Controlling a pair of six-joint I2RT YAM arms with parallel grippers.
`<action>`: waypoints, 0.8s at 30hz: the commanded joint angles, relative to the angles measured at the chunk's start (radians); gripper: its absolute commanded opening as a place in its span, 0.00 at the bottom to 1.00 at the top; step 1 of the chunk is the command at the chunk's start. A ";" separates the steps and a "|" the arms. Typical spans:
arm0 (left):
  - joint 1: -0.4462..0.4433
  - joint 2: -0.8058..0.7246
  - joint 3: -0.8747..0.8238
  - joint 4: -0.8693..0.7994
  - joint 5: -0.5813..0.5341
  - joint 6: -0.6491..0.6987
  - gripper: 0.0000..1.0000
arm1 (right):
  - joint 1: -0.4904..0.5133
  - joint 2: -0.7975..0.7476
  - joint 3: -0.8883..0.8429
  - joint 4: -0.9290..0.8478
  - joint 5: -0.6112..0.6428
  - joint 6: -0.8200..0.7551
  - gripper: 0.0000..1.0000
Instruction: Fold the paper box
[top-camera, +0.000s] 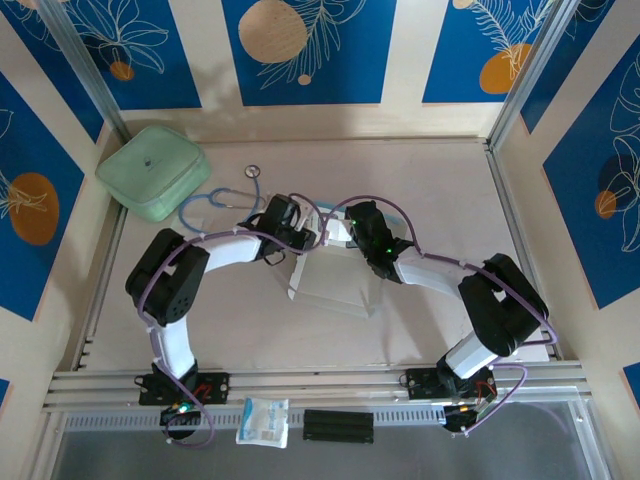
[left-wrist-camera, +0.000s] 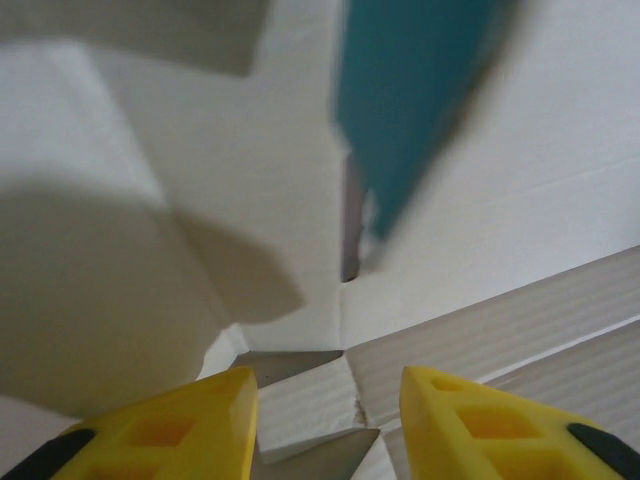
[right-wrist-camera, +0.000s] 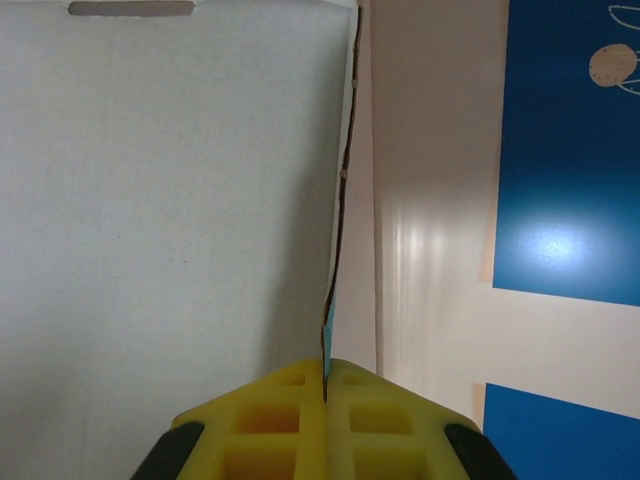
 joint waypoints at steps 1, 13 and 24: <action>0.050 0.051 0.047 -0.086 0.128 -0.027 0.44 | 0.008 -0.040 -0.001 0.004 -0.025 0.011 0.00; 0.067 0.163 0.162 -0.218 0.215 -0.053 0.49 | 0.008 -0.037 0.019 -0.015 -0.031 0.029 0.00; 0.069 0.084 0.126 -0.145 0.387 -0.167 0.25 | 0.005 -0.002 0.014 0.041 0.011 0.004 0.00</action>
